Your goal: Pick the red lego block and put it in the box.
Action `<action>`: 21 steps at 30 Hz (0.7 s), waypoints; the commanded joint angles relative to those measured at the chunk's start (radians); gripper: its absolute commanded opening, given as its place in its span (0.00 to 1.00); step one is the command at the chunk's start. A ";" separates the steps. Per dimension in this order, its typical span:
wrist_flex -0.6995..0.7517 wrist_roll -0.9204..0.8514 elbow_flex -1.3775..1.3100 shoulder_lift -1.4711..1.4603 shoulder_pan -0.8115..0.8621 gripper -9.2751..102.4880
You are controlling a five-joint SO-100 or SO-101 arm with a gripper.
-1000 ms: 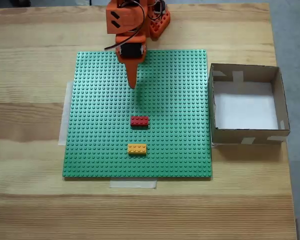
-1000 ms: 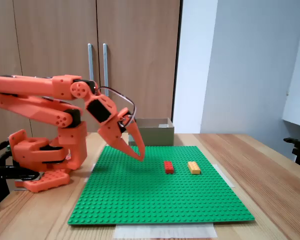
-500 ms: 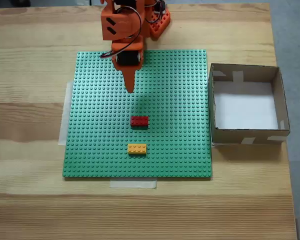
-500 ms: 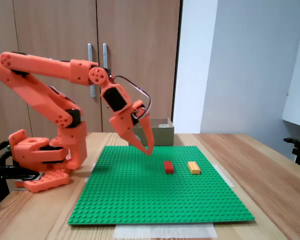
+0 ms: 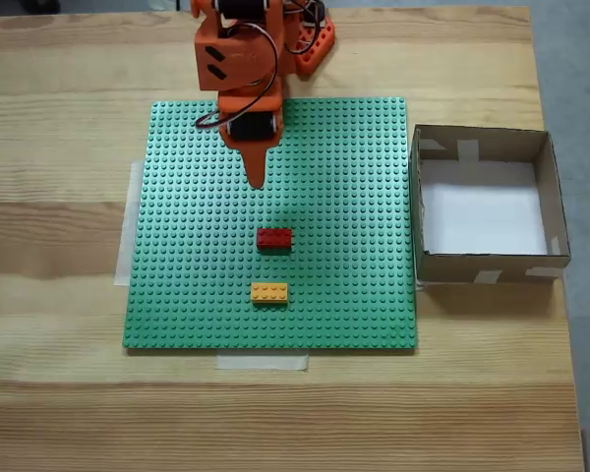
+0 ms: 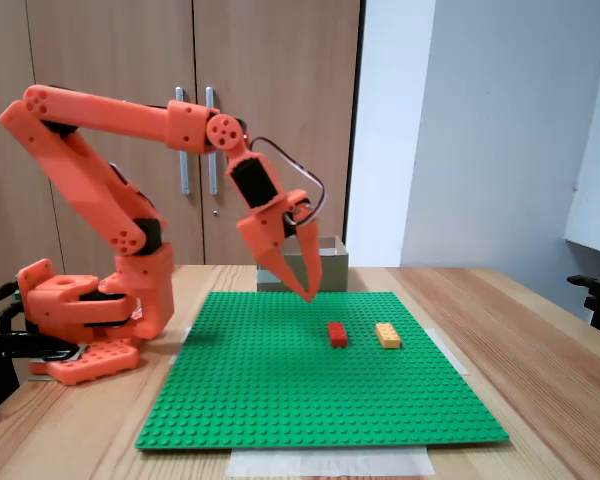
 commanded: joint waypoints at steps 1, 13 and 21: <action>0.025 -0.002 -0.106 -0.063 -0.005 0.08; 0.071 0.011 -0.258 -0.239 -0.017 0.08; 0.080 0.029 -0.333 -0.364 -0.020 0.08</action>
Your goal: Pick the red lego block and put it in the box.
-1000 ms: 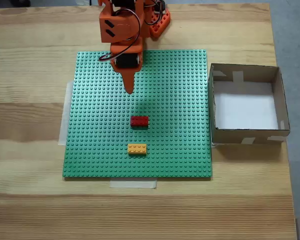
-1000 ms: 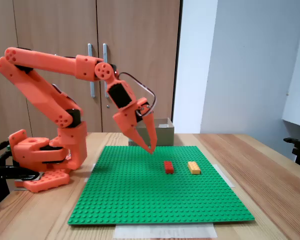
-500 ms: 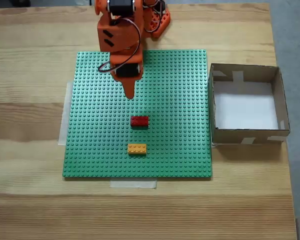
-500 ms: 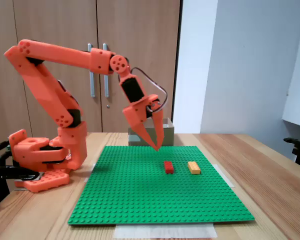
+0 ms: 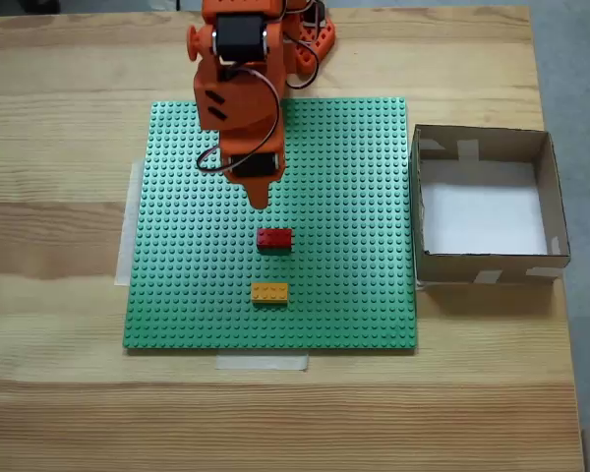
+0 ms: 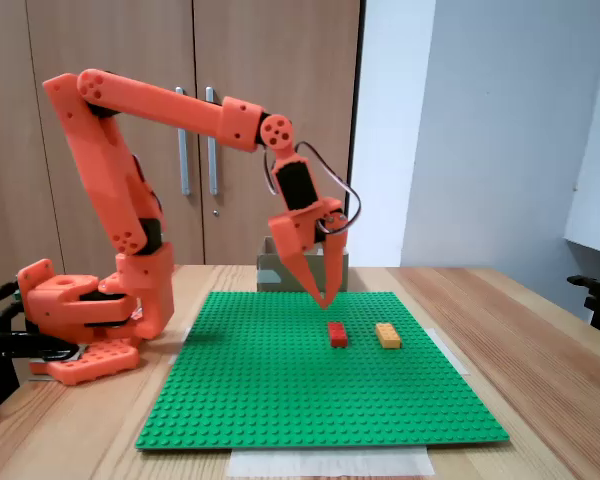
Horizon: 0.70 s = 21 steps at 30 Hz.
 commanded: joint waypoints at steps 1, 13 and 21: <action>0.005 0.005 -0.063 -0.025 -0.006 0.08; 0.072 0.015 -0.181 -0.144 -0.029 0.09; 0.124 0.055 -0.235 -0.215 -0.049 0.17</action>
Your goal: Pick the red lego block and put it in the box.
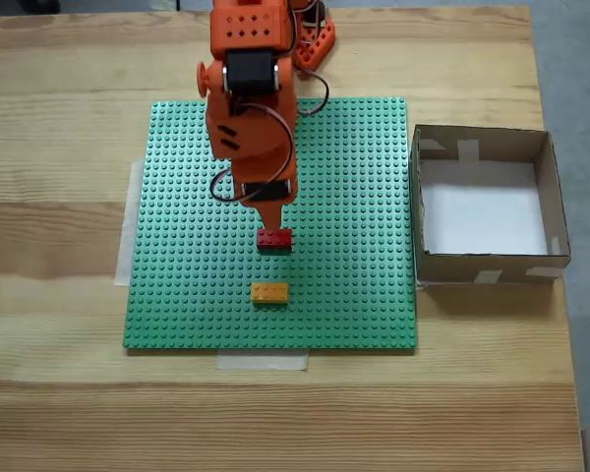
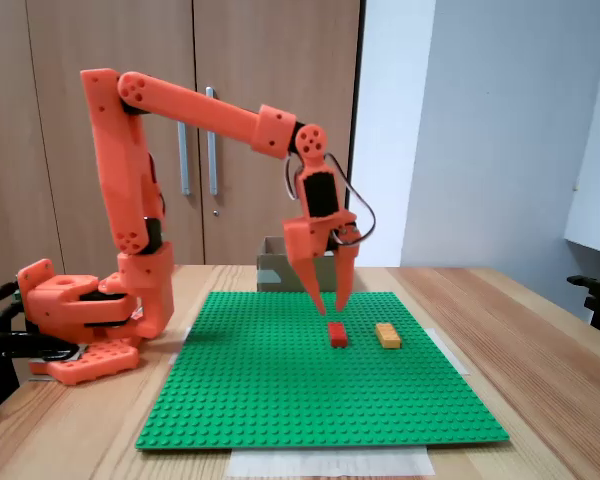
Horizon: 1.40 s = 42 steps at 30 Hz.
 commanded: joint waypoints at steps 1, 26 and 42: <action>0.008 0.012 -0.054 -0.006 -0.003 0.18; 0.069 0.101 -0.132 -0.164 -0.008 0.33; 0.034 0.097 -0.140 -0.206 -0.005 0.31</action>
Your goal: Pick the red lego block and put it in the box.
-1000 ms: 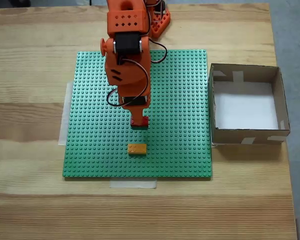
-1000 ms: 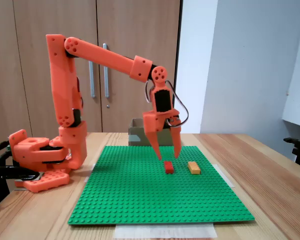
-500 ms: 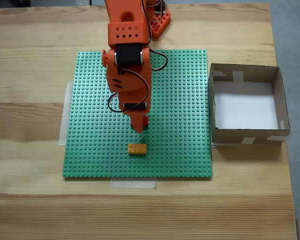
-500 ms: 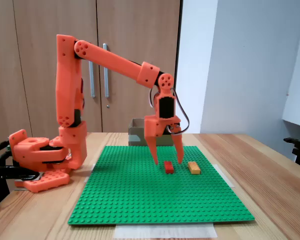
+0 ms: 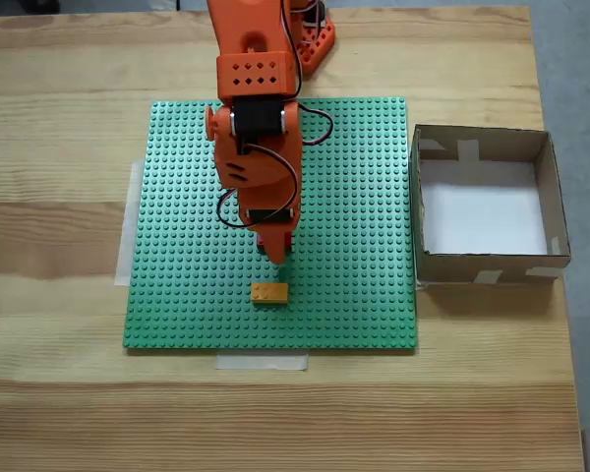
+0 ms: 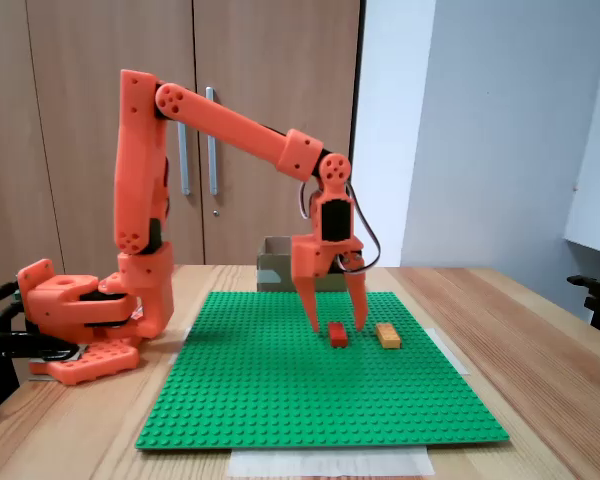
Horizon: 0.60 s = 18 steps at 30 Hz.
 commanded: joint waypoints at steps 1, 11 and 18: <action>-0.011 -0.008 -0.035 0.005 0.008 0.31; -0.040 -0.031 -0.021 0.002 0.020 0.29; -0.049 -0.035 -0.018 -0.012 0.021 0.25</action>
